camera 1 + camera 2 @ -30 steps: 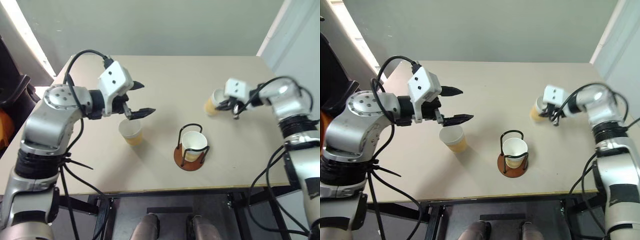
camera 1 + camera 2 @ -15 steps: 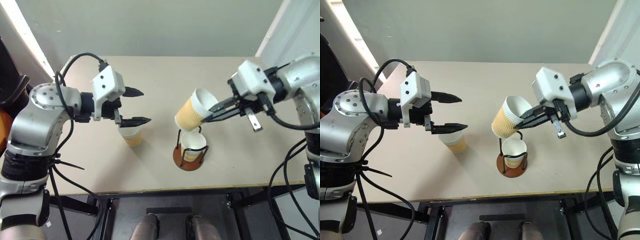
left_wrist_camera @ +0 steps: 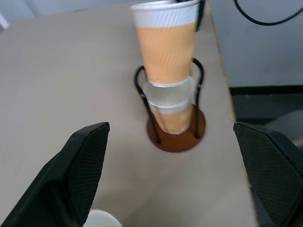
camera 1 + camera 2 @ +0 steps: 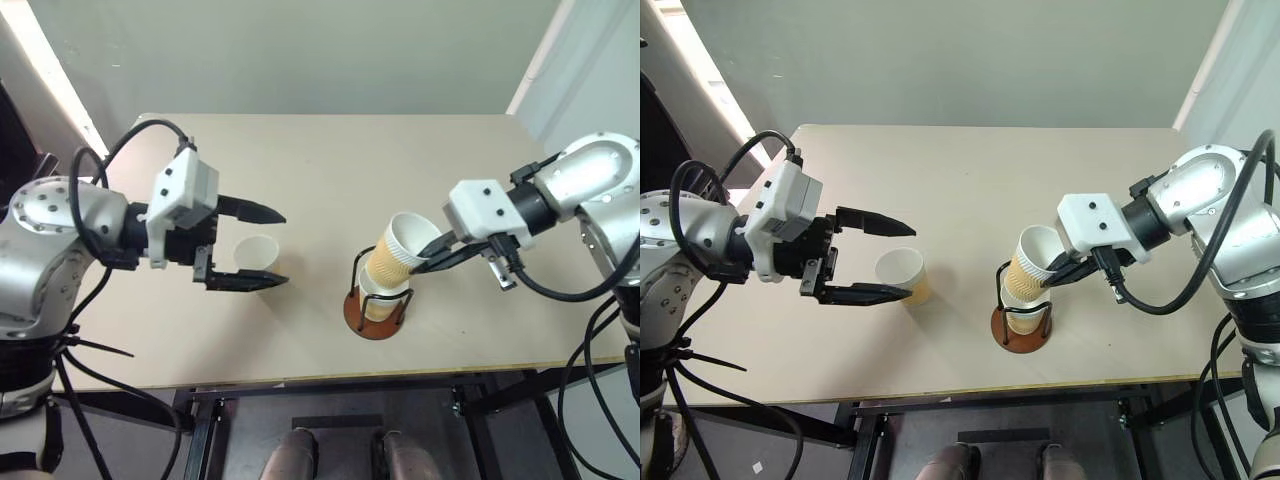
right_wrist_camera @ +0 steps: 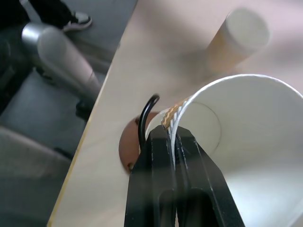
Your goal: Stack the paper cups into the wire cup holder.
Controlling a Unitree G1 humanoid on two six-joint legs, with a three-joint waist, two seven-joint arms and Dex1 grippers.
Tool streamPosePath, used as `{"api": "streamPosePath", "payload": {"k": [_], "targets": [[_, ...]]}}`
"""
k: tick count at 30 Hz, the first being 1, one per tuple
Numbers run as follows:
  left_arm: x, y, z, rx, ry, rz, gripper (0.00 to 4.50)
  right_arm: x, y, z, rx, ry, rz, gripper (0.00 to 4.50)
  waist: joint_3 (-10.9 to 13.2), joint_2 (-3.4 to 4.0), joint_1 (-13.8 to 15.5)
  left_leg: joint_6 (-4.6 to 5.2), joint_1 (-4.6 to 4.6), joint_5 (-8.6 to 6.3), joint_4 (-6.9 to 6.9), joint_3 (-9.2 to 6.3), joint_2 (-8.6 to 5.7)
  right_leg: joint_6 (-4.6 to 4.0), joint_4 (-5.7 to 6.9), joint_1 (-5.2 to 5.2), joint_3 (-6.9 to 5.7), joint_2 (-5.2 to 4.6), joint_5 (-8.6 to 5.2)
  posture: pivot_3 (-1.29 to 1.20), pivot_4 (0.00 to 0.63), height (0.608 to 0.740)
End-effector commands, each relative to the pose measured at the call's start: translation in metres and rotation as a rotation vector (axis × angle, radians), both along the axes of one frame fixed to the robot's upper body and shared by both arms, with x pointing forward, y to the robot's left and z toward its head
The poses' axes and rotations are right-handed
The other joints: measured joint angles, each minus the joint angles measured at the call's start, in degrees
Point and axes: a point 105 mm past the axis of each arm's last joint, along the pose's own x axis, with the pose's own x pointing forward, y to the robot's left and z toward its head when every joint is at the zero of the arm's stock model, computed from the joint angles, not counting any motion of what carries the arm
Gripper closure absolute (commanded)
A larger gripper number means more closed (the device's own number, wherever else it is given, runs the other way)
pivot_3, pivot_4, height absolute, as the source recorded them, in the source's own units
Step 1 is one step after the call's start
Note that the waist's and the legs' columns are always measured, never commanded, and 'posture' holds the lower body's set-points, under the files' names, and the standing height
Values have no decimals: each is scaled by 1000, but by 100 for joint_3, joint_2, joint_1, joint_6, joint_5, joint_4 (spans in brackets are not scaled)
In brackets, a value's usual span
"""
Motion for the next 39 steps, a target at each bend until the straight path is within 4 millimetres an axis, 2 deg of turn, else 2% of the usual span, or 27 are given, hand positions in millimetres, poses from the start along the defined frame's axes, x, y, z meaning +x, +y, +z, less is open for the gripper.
{"api": "streamPosePath", "payload": {"k": [1,7,12,15,20,23,26,29,30,34,39], "targets": [[-8,-1,7,6,-33,-17,0,-4,-3,1,-38,-40,12,4475,0,0,3,0,-1,0,0,0,0,0,0,0,0,0,0,0,150,740],[-9,-2,4,5,-24,-13,0,-3,-2,-9,-69,-51,12,4475,0,0,-13,0,1,0,0,1,1,-4,2,0,0,0,-2,0,150,740],[-7,-1,2,10,-19,-7,0,0,2,-10,-63,-70,7,4475,0,-1,-13,0,0,0,0,1,1,-4,2,0,0,0,-2,0,150,740],[-7,-1,1,14,-17,-5,0,2,4,-8,-54,-81,-3,3886,0,-1,-13,1,1,0,0,1,1,-4,1,0,0,0,-2,0,150,740],[2,7,-2,46,-23,43,0,1,6,-1,-18,-73,2,2171,0,-1,-13,1,0,-1,0,0,1,-4,1,-1,0,0,-2,0,150,740],[25,21,-4,98,-81,142,0,1,10,17,76,-58,-10,1111,0,0,-14,1,1,0,0,0,1,-4,2,-2,1,0,-3,0,150,740],[34,36,-9,193,-100,178,0,12,17,42,271,-80,-80,117,-1,-1,-17,0,0,2,-1,0,1,-10,4,-5,1,0,-4,0,150,740],[35,44,-14,260,-89,175,0,27,30,71,542,-70,-184,117,-1,-1,-38,1,1,2,-3,-1,1,-13,1,-8,3,0,-3,0,150,740],[35,46,-17,283,-75,169,0,30,33,74,588,-70,-210,117,-1,-1,-39,1,0,2,-5,-1,0,-13,2,-12,5,0,-3,0,150,740],[43,51,-34,352,-42,177,0,31,39,57,624,-71,-273,117,-3,-4,5,-3,-4,0,-24,-6,1,-21,1,-21,-2,0,-7,0,150,740],[57,48,-49,401,-44,180,0,25,42,53,668,-27,-309,117,-3,-4,20,-9,-24,-3,-25,-4,0,-12,-8,-32,-4,-3,-2,0,150,740]]}}
